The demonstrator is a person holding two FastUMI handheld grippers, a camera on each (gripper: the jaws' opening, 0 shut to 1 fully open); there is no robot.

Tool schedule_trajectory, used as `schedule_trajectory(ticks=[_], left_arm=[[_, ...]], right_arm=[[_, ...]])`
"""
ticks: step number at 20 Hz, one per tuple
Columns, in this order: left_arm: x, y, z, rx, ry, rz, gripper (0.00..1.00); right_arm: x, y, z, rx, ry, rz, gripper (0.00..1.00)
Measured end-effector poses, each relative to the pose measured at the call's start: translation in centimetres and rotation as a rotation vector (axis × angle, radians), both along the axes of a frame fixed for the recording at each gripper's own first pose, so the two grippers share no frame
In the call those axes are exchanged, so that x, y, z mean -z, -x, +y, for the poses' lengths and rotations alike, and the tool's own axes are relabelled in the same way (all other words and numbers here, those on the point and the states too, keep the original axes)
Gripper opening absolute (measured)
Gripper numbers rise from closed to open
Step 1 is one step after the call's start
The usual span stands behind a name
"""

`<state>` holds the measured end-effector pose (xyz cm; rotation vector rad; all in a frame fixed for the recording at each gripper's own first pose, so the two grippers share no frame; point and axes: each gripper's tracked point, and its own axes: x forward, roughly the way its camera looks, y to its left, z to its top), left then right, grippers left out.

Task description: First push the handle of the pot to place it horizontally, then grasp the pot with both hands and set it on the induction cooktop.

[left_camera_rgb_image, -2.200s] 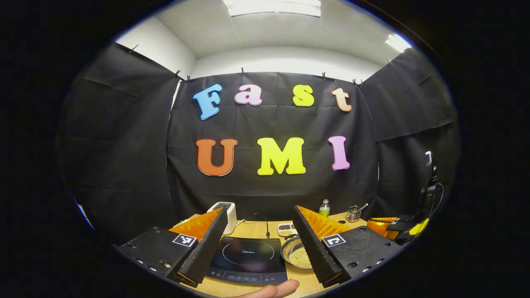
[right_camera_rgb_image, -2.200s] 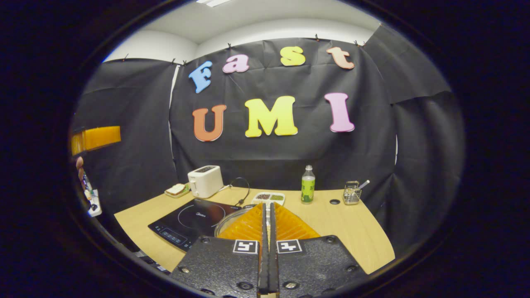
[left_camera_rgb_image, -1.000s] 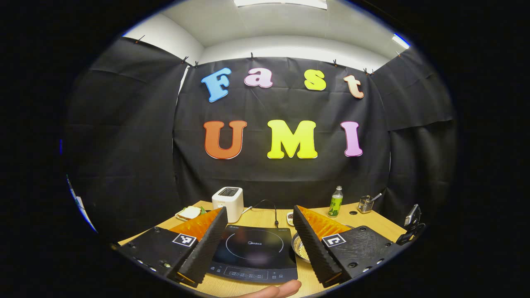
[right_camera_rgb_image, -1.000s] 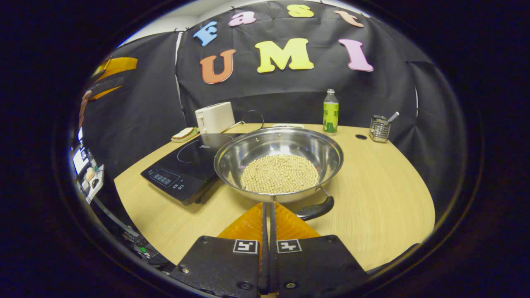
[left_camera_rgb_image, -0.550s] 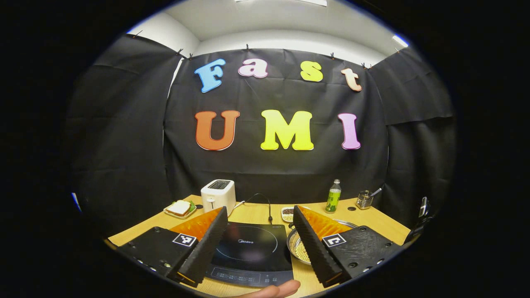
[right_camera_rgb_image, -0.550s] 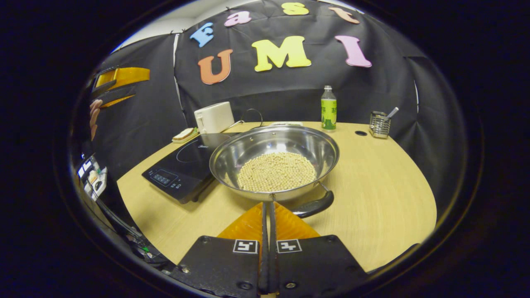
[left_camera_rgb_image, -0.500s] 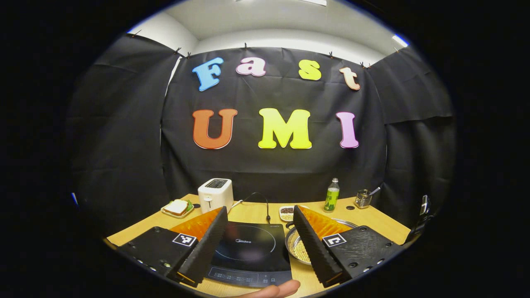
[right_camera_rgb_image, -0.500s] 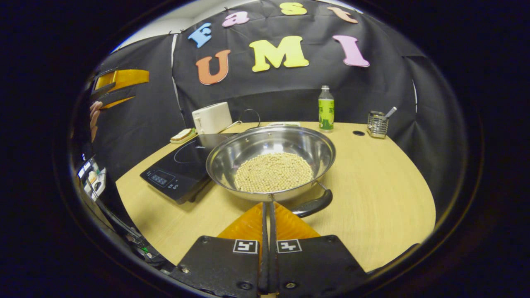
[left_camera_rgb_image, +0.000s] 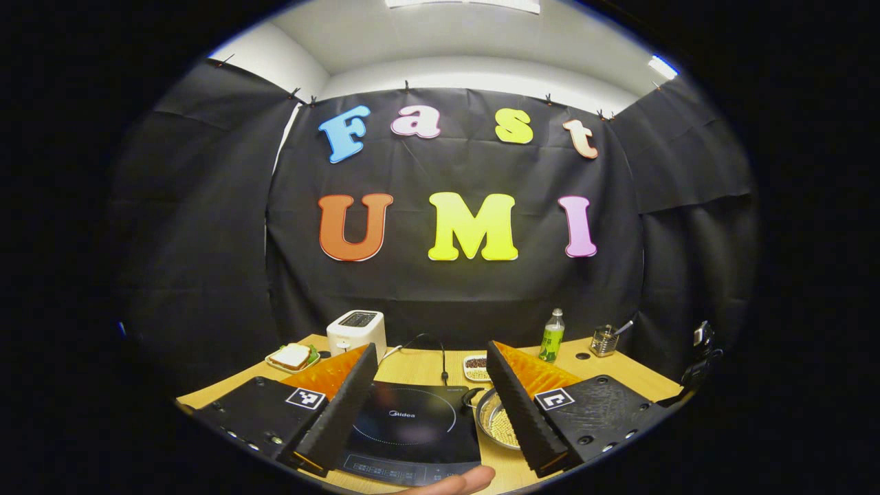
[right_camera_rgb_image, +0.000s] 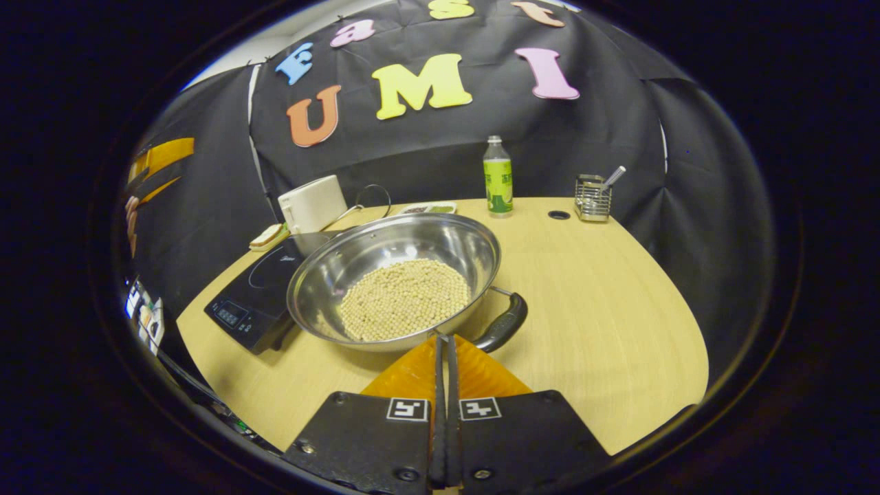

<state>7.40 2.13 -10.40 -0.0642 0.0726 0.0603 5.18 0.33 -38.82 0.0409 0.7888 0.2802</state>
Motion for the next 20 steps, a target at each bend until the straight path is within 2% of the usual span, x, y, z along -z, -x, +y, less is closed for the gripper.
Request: schedule_trajectory(ticks=[1,6,7,11,12,13,14,15,20], left_arm=[[-0.1,-0.2,0.1,-0.003,0.013,-0.004,0.95],[0.9,-2.6,1.3,-0.041,0.013,0.024,0.95],[1.4,-3.3,1.1,-0.036,0.016,0.041,0.95],[4.1,-5.7,0.0,-0.004,0.003,0.125,0.95],[4.9,-6.3,-0.5,0.011,-0.001,0.149,0.95],[6.1,-6.8,-1.1,0.027,-0.001,0.180,0.95],[7.2,-7.3,-1.6,0.044,0.004,0.218,0.95],[8.3,-7.8,-1.9,0.053,0.011,0.250,0.95],[13.5,-9.1,-3.7,0.084,0.059,0.413,0.96]], right_arm=[[-0.1,-0.6,-0.4,0.006,0.000,0.004,0.04],[0.3,-2.9,-2.0,0.033,0.012,0.018,0.04],[0.3,-3.5,-2.2,0.031,0.027,0.017,0.00],[0.7,-4.9,-2.1,0.034,0.012,0.049,0.01],[0.6,-5.3,-2.2,0.035,0.016,0.044,0.04],[0.3,-5.8,-2.3,0.032,0.034,0.026,0.01],[0.5,-6.3,-2.6,0.032,0.057,0.020,0.04],[0.5,-6.7,-2.8,0.033,0.069,0.018,0.01],[0.5,-7.8,-3.2,0.051,0.062,0.034,0.04]])
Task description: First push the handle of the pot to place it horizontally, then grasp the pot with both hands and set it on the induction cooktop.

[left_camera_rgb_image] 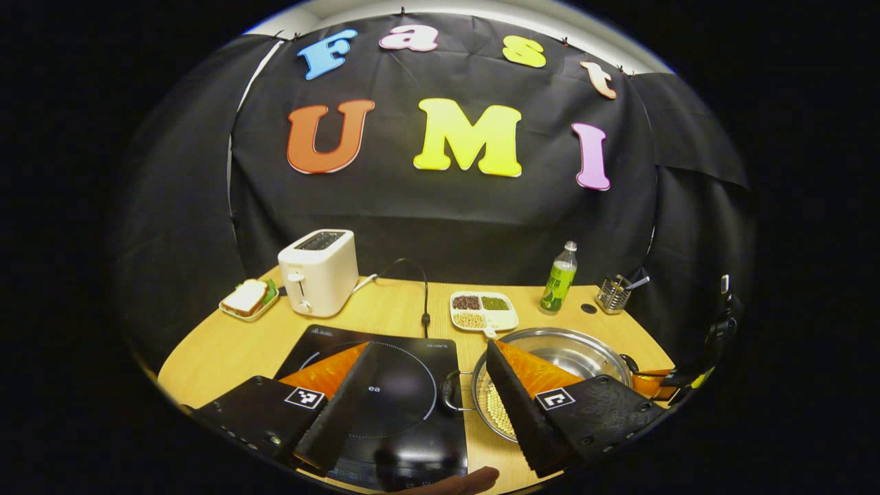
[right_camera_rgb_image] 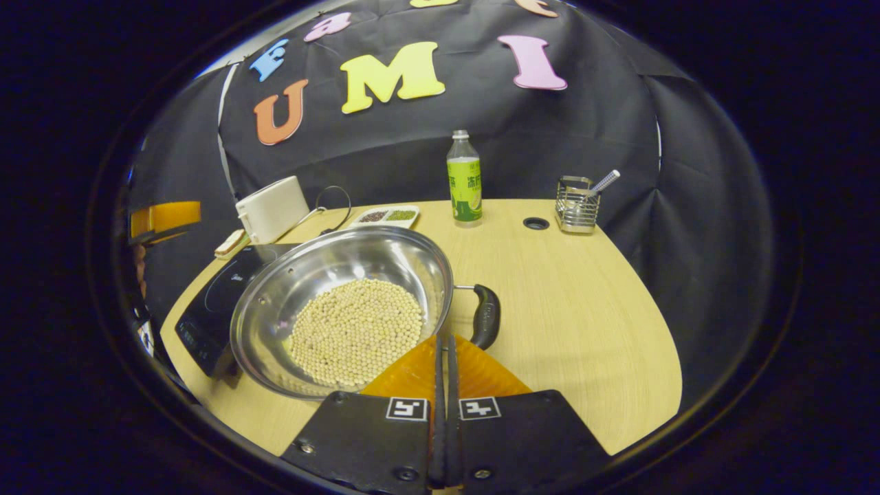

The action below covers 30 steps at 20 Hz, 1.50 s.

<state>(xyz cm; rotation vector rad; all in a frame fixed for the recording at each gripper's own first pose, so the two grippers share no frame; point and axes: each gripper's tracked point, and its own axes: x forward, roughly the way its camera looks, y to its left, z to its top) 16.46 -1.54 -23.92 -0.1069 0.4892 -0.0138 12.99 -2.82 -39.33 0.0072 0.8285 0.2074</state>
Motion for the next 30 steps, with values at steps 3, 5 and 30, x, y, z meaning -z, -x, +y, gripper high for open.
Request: schedule_trajectory(ticks=[3,5,30], left_arm=[[2.9,-0.1,-1.6,0.031,0.019,0.091,0.95],[4.6,-0.2,-2.3,0.046,0.013,0.139,0.95],[12.8,-1.7,-4.3,0.067,-0.028,0.366,0.59]], right_arm=[[-1.2,-1.0,-0.4,0.007,0.029,-0.042,0.04],[-2.3,-1.9,-0.2,0.014,0.020,-0.094,0.06],[2.9,-4.5,-0.8,0.152,0.079,0.017,0.64]])
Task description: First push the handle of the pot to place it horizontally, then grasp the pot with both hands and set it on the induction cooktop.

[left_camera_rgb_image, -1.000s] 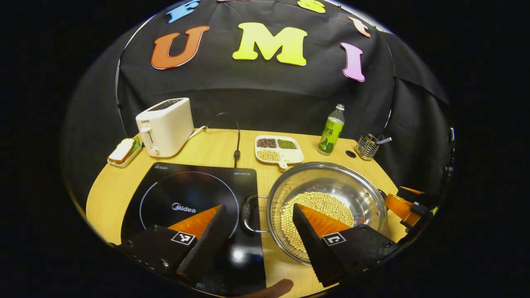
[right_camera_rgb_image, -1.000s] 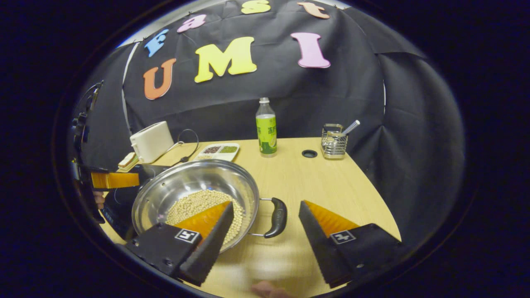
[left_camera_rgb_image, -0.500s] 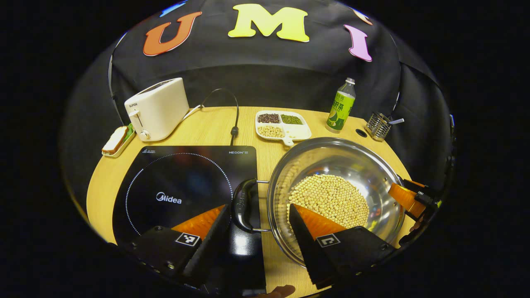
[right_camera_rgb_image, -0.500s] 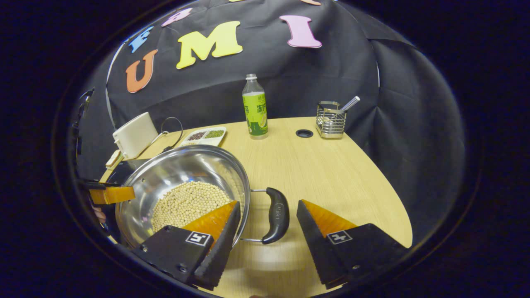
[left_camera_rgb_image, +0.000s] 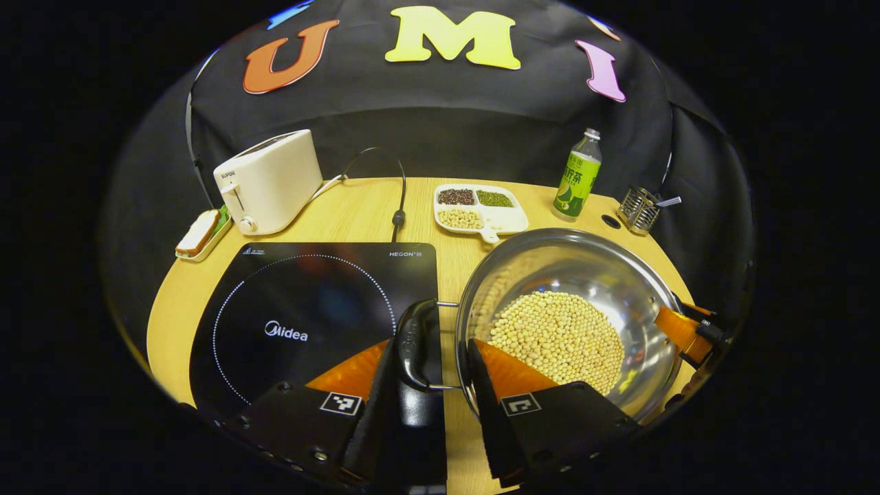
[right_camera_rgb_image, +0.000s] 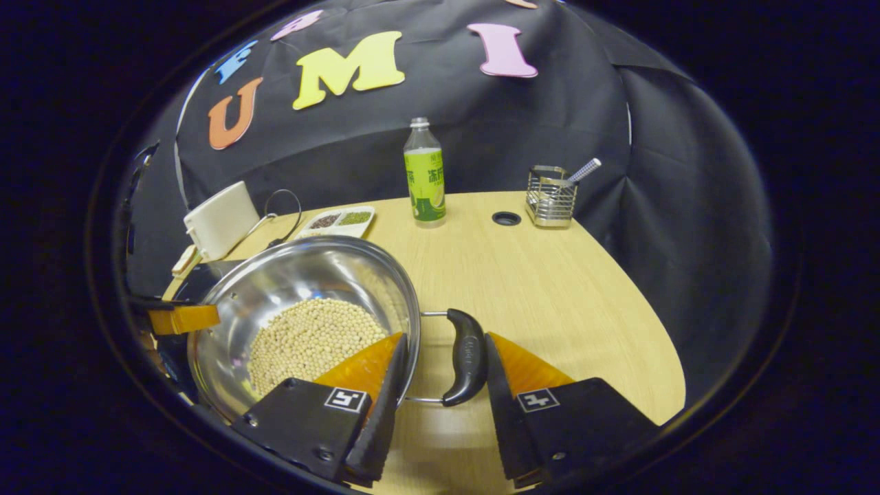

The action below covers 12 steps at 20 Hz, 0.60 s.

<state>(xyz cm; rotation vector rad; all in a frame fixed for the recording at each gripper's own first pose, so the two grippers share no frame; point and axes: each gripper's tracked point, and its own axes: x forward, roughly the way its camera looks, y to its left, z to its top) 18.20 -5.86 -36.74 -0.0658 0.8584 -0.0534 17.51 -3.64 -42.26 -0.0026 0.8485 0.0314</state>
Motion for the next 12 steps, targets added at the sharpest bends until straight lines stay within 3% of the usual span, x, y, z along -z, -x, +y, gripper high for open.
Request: schedule_trajectory(ticks=[2,3,4,7,12], left_arm=[[0.2,0.0,0.0,0.000,-0.005,0.008,0.57],[0.1,0.1,-0.1,0.005,-0.012,0.009,0.47],[0.0,0.2,-0.1,0.010,-0.021,0.009,0.57],[-0.5,1.2,-0.2,0.011,-0.024,0.014,0.57],[-3.3,2.1,-0.3,0.025,-0.009,-0.035,0.57]], right_arm=[[0.0,-0.1,-0.1,0.000,0.008,0.005,0.65],[0.0,0.1,-0.2,0.010,0.017,0.014,0.65],[-0.1,0.4,-0.4,0.019,0.029,0.031,0.64],[-0.9,1.3,-0.5,0.037,0.023,0.059,0.63],[-4.6,1.9,-0.6,0.031,0.041,0.007,0.63]])
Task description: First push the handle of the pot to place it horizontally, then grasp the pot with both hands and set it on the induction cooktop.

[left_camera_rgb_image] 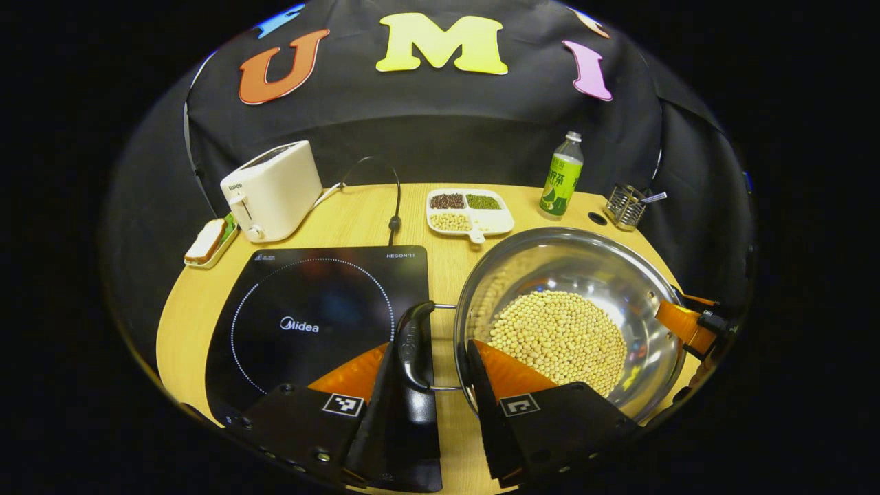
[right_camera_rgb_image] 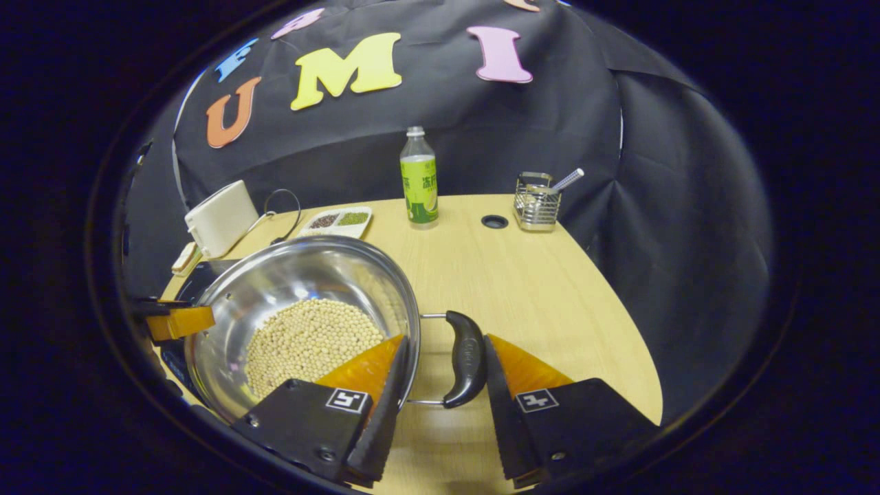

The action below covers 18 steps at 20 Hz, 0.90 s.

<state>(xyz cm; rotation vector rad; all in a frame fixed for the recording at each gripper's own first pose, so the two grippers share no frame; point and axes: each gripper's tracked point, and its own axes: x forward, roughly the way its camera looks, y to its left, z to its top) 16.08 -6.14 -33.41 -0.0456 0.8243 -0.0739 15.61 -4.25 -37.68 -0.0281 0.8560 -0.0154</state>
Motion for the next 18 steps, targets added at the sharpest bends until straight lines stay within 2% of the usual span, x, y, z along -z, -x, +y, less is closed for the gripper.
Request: schedule_trajectory(ticks=[12,18], left_arm=[[-11.8,-1.7,2.6,0.021,0.033,-0.213,0.57],[-14.3,-2.4,6.7,-0.011,0.038,-0.252,0.57]], right_arm=[[-13.3,-1.8,3.4,0.014,0.020,-0.147,0.63],[-15.4,-3.0,7.6,-0.006,0.011,-0.169,0.63]])
